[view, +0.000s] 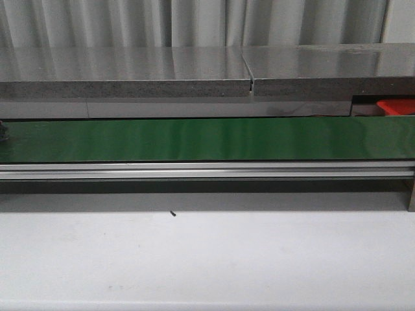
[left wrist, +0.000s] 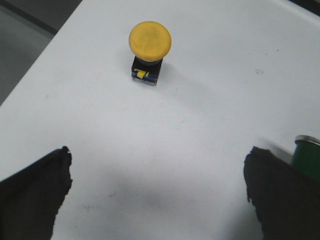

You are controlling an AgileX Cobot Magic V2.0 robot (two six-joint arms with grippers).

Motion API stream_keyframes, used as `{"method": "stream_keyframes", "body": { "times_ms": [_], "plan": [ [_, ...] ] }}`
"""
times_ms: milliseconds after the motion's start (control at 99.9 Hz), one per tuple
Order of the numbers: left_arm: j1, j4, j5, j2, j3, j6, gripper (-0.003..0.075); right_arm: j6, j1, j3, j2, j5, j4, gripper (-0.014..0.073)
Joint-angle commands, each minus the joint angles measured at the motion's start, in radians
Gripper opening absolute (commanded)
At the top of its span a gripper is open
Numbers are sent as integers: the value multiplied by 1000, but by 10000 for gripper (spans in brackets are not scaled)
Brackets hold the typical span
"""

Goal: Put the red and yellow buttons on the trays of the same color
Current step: 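Carry the yellow button onto the green belt with the left gripper, release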

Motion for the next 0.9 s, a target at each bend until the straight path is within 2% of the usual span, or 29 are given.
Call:
{"method": "stream_keyframes", "body": {
  "times_ms": [0, 430, 891],
  "plan": [
    [3, -16, -70, -8, -66, 8, 671, 2, 0, -25, -4, -60, -1, -67],
    [-1, -43, -83, 223, -308, 14, 671, 2, 0, -25, -4, -60, -1, -67],
    [-6, -72, -217, 316, -343, 14, 671, 2, 0, -25, -4, -60, -1, -67]
  ]
}}
